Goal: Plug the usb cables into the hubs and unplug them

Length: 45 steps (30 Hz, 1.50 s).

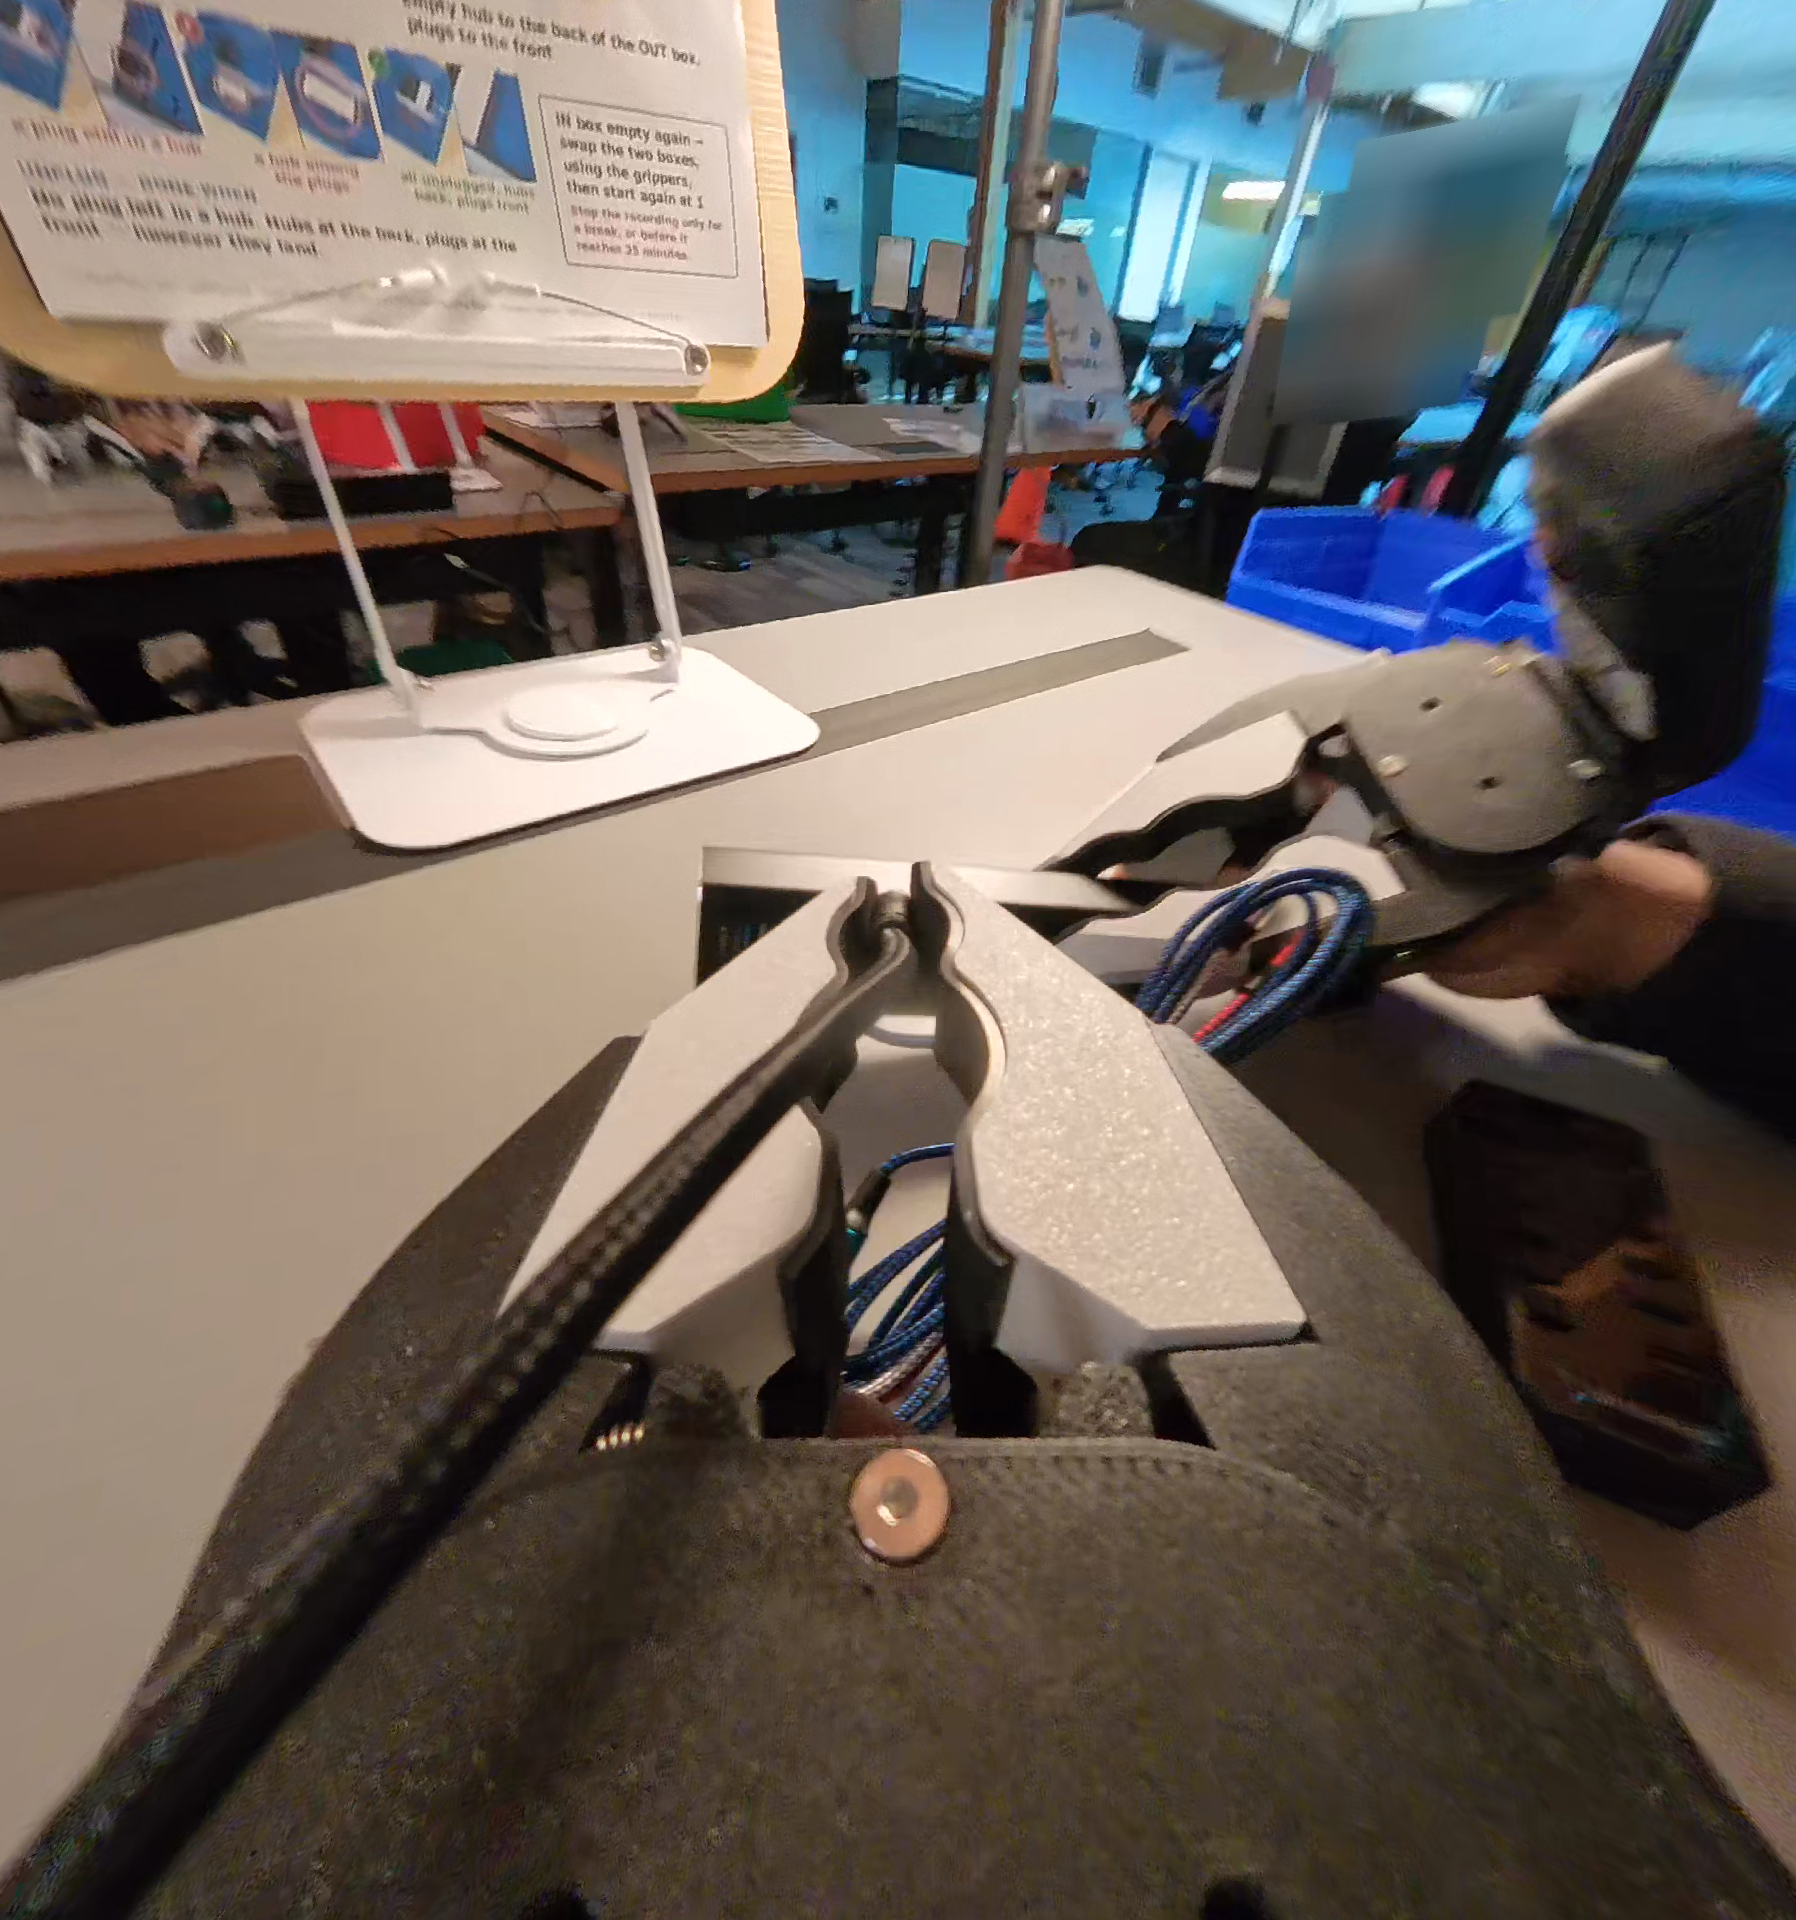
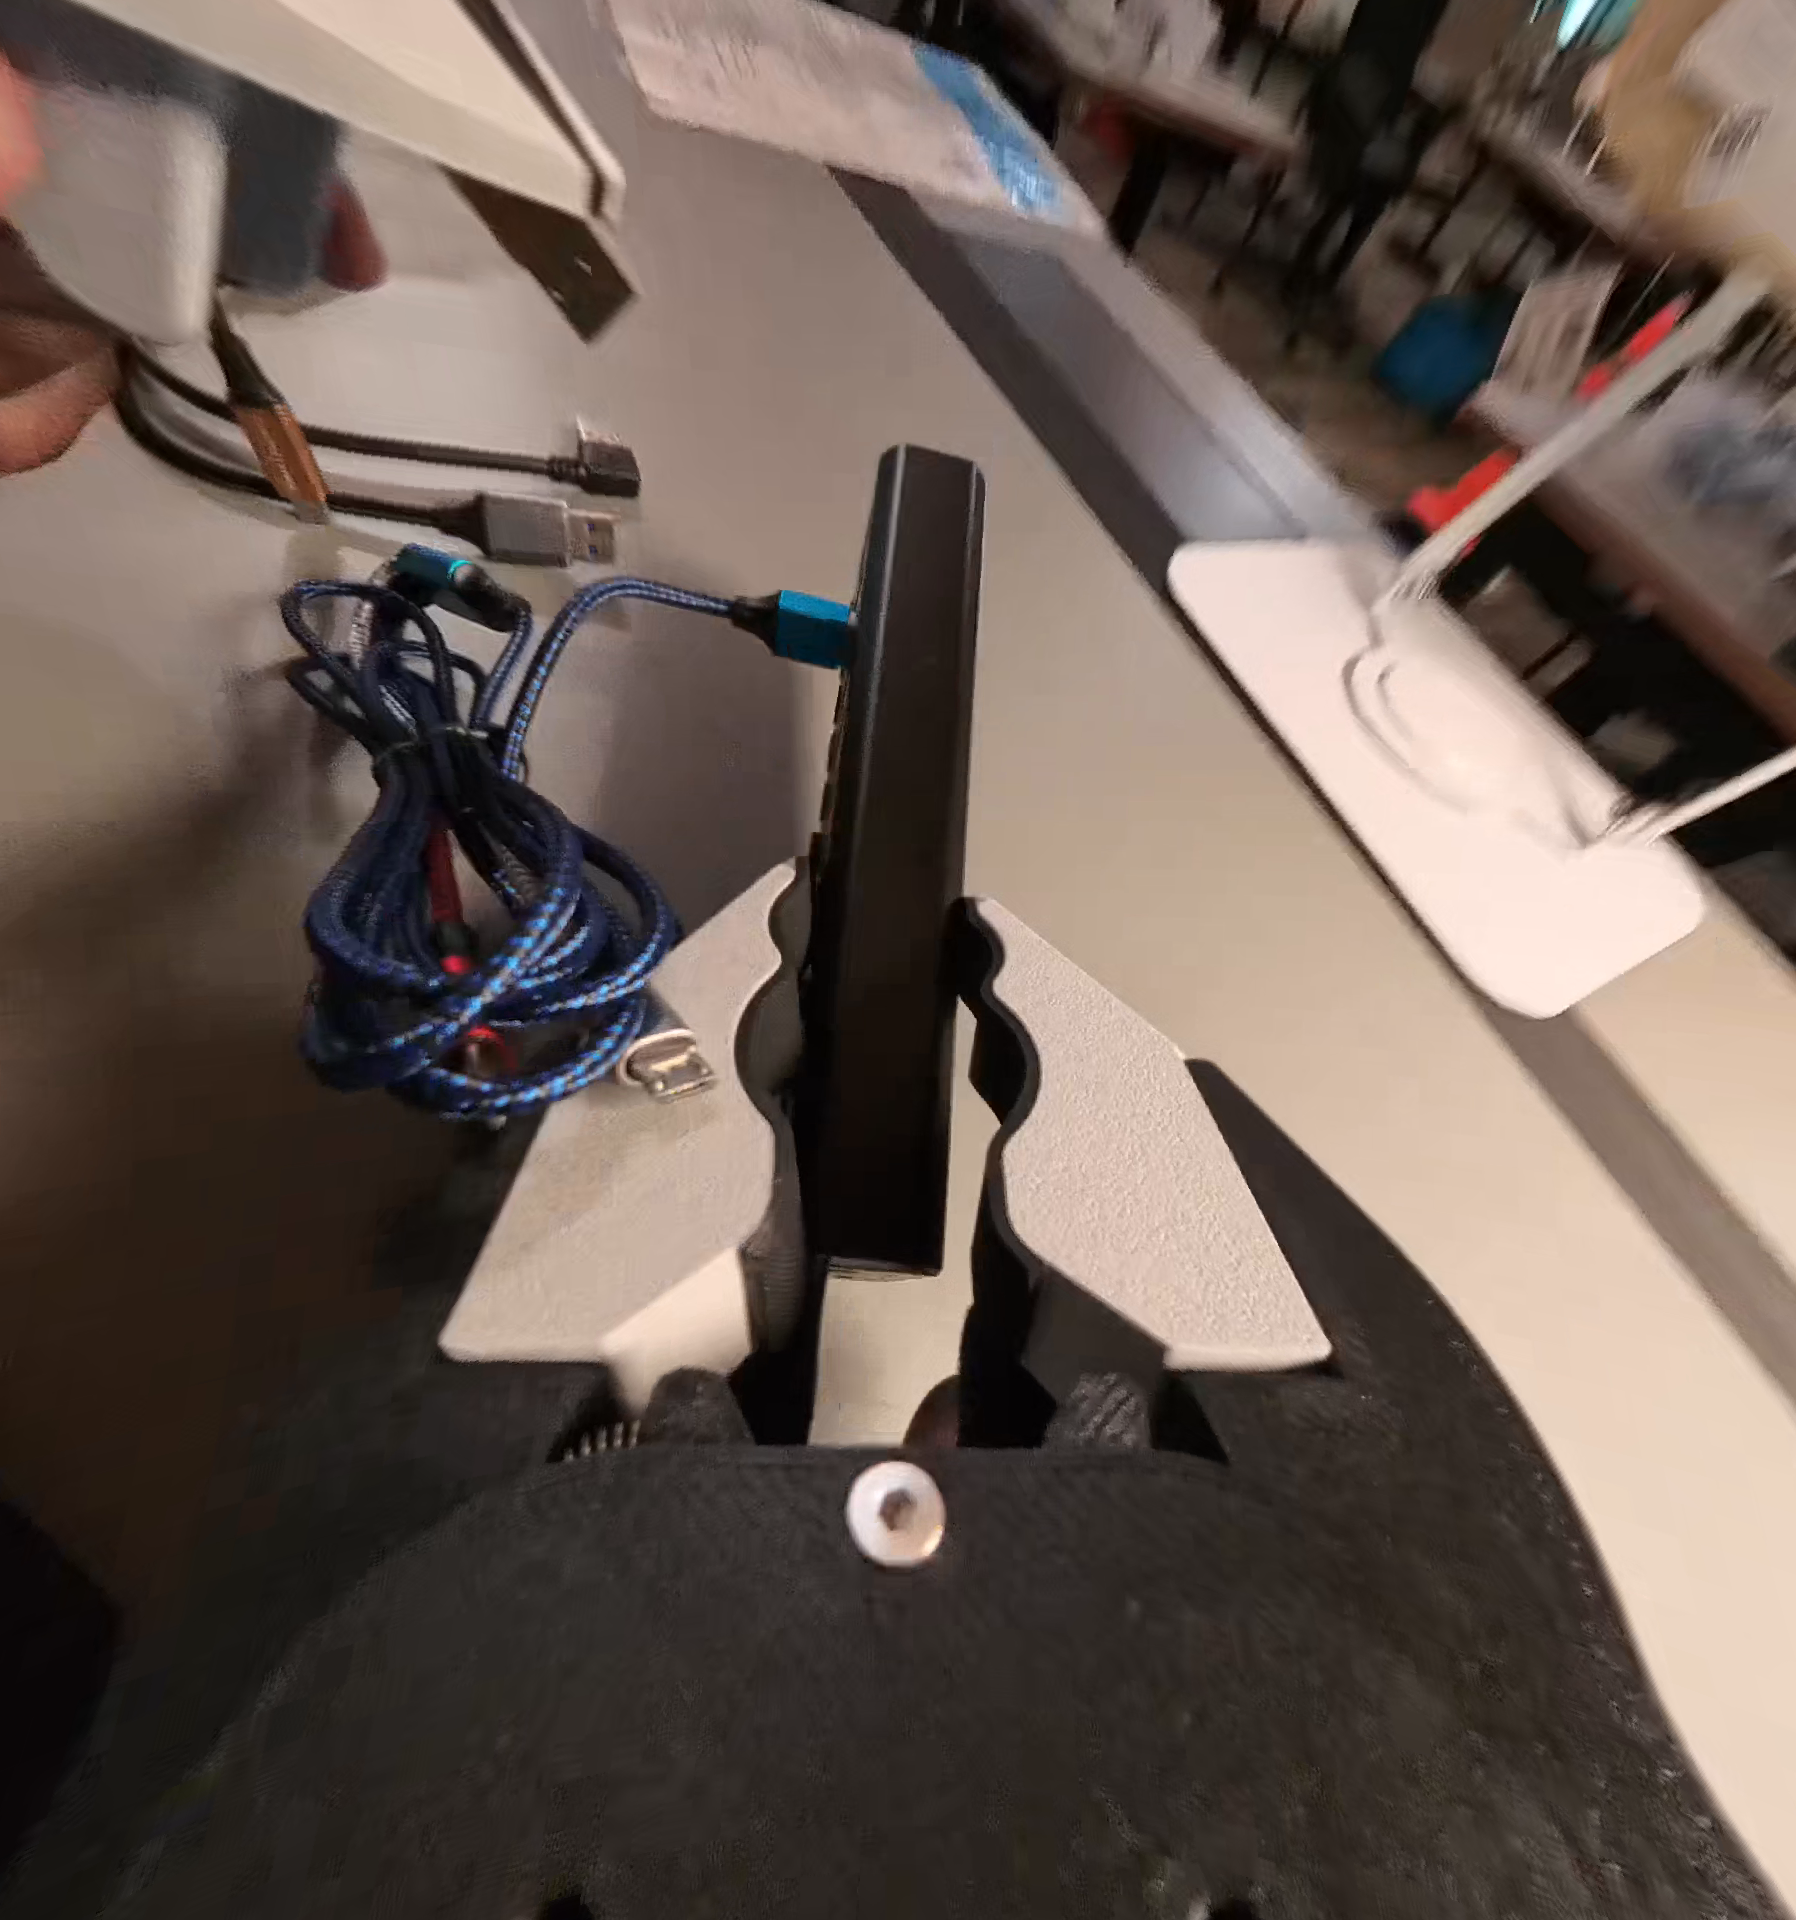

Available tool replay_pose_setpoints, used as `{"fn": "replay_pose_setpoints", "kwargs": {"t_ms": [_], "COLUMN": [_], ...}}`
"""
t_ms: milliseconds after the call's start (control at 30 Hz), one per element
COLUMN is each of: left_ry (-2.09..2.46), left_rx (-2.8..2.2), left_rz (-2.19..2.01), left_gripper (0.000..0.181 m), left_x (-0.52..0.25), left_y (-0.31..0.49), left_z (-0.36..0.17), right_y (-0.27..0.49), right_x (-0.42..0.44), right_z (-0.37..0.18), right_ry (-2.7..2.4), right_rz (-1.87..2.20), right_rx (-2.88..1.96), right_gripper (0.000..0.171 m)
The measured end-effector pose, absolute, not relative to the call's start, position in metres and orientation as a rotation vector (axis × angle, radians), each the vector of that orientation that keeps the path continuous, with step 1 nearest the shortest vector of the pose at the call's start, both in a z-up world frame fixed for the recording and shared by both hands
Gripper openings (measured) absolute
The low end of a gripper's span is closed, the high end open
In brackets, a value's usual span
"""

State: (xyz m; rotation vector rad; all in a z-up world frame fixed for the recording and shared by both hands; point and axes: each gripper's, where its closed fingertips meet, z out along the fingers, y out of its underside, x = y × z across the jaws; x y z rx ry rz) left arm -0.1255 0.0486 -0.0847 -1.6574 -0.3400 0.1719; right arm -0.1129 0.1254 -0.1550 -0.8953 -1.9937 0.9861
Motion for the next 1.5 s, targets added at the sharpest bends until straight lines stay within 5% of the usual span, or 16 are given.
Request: {"fn": "replay_pose_setpoints", "kwargs": {"t_ms": [533, 967, 1333, 1500], "left_ry": [-0.610, -0.592, -0.536, -0.362], "left_rx": [-1.241, -1.120, -1.072, -1.288], "left_rz": [-0.558, -0.564, -0.781, -0.295], "left_gripper": [0.008, 0.008, 0.008, 0.008], "left_x": [-0.138, -0.143, -0.103, -0.083], "left_y": [0.027, 0.009, 0.029, 0.033], "left_z": [-0.055, -0.028, -0.018, -0.008], "right_y": [0.127, 0.161, 0.148, 0.116], "right_x": [-0.107, -0.101, -0.042, -0.027], "right_z": [-0.155, -0.120, -0.049, -0.041], "right_ry": [-2.040, -1.826, -1.508, -1.461], "right_rz": [1.162, 1.253, 1.110, 1.006], "right_rx": [-1.035, -1.084, -0.634, -0.455], "right_gripper": [0.034, 0.036, 0.035, 0.034]}}
